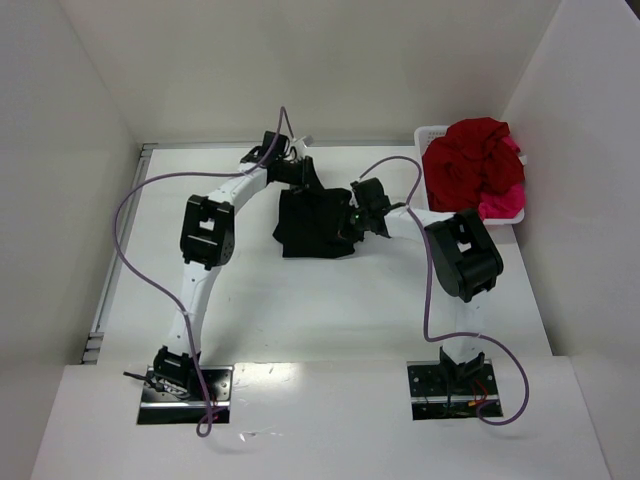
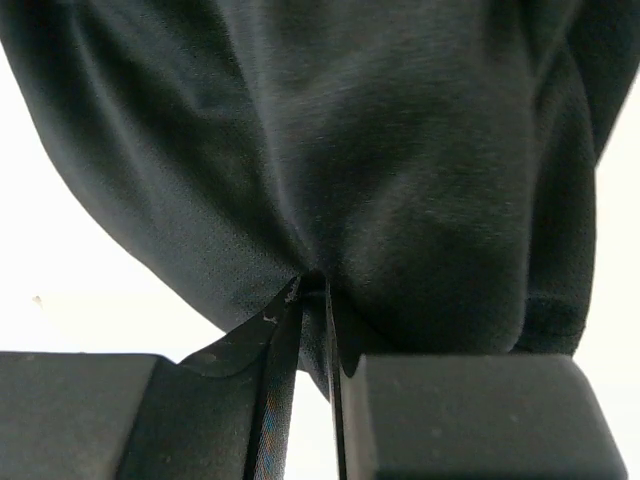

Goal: Fold and stack the t-shirts
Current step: Smooth out wrinkles on the folded tshirt

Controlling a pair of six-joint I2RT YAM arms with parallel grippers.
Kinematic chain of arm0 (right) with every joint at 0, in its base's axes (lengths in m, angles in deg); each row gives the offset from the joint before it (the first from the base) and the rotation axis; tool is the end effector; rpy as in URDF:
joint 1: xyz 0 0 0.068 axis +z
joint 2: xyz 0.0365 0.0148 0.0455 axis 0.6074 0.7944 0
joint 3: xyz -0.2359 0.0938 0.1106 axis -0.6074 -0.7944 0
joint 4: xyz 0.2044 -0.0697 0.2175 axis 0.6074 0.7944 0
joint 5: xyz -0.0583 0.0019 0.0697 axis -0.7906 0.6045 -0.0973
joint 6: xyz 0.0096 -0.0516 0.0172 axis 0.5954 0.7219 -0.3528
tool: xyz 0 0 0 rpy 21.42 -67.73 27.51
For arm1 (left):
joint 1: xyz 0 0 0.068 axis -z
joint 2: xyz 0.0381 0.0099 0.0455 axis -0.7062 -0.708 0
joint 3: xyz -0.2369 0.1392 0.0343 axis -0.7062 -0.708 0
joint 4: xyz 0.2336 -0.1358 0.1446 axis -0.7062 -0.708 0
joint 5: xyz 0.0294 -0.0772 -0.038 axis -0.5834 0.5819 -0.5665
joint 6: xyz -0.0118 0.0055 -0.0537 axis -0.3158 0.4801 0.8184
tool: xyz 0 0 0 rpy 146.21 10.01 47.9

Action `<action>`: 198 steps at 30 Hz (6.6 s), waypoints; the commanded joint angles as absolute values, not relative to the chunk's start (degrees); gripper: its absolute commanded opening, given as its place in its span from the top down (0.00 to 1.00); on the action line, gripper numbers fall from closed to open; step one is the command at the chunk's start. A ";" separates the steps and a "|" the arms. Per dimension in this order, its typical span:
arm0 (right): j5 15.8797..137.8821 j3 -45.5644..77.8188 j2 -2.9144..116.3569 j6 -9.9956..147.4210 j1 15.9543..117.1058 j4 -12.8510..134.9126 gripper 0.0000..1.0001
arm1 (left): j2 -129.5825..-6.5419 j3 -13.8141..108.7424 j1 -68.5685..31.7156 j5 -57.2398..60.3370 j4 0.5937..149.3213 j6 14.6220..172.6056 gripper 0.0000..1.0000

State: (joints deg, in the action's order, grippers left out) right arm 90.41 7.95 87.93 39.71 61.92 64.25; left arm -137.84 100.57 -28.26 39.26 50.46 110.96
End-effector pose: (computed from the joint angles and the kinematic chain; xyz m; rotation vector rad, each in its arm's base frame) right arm 0.3979 0.1965 0.1161 0.0720 2.5573 0.8964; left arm 0.5764 -0.2007 0.1562 0.1872 2.3812 -1.3202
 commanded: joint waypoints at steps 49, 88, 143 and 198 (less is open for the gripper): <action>80.05 25.04 95.61 45.03 54.63 64.04 0.83 | -117.99 66.71 -35.95 21.16 58.79 111.56 0.97; 95.96 4.65 80.66 44.33 57.88 63.95 0.87 | -105.68 48.60 -25.77 29.16 54.75 105.85 0.92; 73.99 20.23 73.30 50.21 54.19 86.01 0.00 | -88.21 60.73 -27.61 -0.57 40.60 103.74 0.25; 78.29 12.03 58.16 48.10 53.14 83.73 0.00 | -65.60 44.90 -27.61 -0.65 41.30 109.37 0.01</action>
